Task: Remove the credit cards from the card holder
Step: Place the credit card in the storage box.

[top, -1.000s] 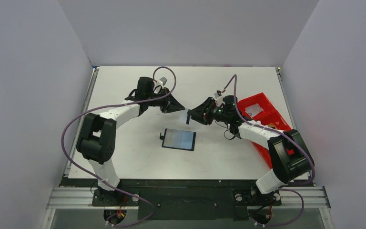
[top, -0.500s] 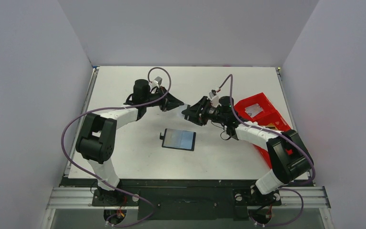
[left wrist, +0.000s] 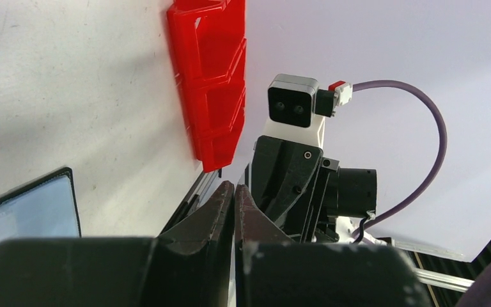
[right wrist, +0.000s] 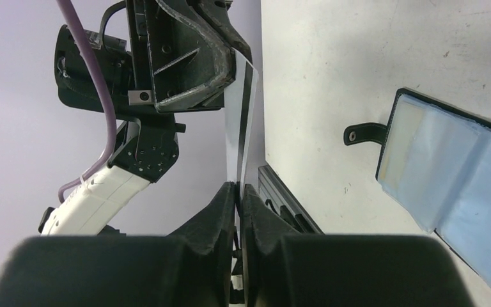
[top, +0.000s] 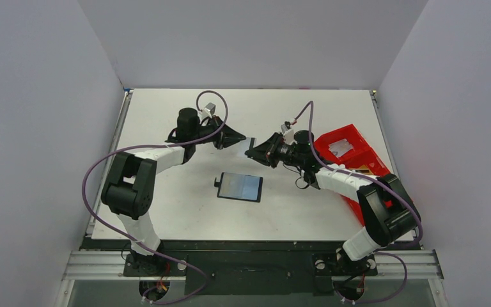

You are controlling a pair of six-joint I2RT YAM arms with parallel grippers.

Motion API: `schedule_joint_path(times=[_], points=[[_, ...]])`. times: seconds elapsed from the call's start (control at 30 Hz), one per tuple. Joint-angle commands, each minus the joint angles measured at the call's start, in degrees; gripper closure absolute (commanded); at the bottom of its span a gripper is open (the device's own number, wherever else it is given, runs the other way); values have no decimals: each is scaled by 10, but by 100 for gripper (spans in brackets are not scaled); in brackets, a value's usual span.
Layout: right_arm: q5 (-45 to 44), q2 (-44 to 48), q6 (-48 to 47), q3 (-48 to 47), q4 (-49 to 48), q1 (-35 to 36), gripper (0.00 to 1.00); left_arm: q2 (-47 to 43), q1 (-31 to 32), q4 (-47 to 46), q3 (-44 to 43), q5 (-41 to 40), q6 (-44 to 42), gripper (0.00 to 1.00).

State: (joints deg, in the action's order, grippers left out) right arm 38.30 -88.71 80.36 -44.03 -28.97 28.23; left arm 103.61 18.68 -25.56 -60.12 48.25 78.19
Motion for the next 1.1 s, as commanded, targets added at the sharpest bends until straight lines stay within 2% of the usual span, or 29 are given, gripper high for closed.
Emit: schedule_joint_path(times=[0.0, 0.03, 0.07, 0.1, 0.13, 0.2, 0.37, 0.53, 0.63, 0.83, 1.07], points=[[-16, 11, -4, 0, -39, 3, 100, -35, -3, -4, -1, 19, -29, 99], [-17, 11, -5, -1, -37, 3, 100, -36, -3, 11, -2, 22, -40, 94], [-19, 12, -10, -1, -29, 3, 100, -38, -3, 19, -4, 23, -47, 81], [-21, 15, -13, -1, -24, 3, 100, -43, -3, 42, -5, 20, -66, 75], [-23, 15, -20, -3, -12, 3, 100, -46, -3, 58, -11, 17, -78, 65], [-31, 21, -33, -6, 11, 3, 100, -54, -3, 135, -29, 1, -131, 61], [-69, 40, -77, -25, 95, 3, 100, -73, -4, 396, -93, -108, -300, 58], [-120, 63, -123, -41, 192, -4, 100, -82, -4, 512, -115, -204, -363, 54], [-145, 73, -128, -45, 211, -11, 100, -91, -5, 528, -114, -220, -383, 53], [-225, 92, -153, -75, 322, -36, 100, -109, -4, 535, -93, -229, -398, 51], [-396, 117, -176, -125, 504, -81, 100, -123, -4, 528, -62, -218, -407, 50]])
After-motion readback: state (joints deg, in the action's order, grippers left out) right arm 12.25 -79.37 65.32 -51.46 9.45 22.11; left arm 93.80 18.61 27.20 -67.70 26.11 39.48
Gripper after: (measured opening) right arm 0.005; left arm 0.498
